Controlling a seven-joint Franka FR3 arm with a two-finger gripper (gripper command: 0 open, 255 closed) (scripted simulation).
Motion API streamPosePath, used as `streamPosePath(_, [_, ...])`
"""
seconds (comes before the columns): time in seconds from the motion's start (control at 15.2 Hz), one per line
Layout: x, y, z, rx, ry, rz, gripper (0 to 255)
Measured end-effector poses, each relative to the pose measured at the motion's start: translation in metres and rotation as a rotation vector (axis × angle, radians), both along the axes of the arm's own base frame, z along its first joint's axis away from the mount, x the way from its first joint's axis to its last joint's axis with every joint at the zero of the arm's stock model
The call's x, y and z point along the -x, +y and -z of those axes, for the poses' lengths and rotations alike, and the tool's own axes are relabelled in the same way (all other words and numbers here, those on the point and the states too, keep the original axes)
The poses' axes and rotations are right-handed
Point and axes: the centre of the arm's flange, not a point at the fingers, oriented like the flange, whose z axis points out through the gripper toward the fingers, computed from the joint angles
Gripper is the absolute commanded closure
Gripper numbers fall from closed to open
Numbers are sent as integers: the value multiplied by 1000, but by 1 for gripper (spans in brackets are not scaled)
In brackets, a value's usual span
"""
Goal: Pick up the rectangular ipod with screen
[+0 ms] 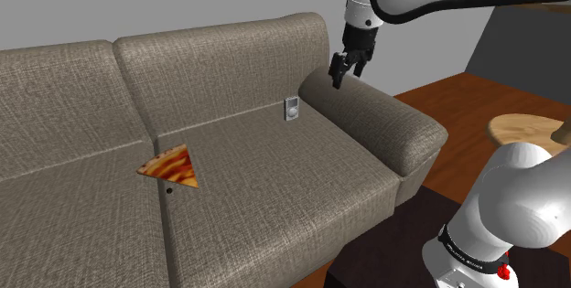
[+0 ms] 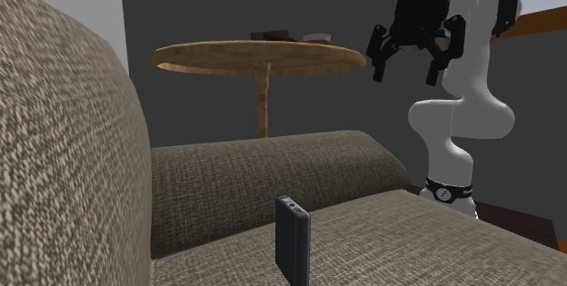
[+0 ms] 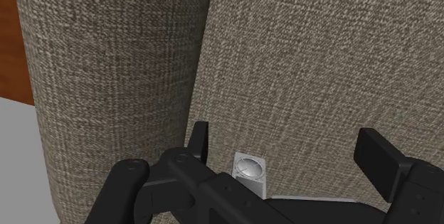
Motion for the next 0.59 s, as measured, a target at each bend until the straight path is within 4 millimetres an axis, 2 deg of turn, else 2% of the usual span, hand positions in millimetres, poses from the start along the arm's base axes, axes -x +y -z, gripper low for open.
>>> streamPosePath(0.4, [-66,-12,34,-19,-2,15,0])
streamPosePath(0.59, [-98,-18,58,-29,-3,23,0])
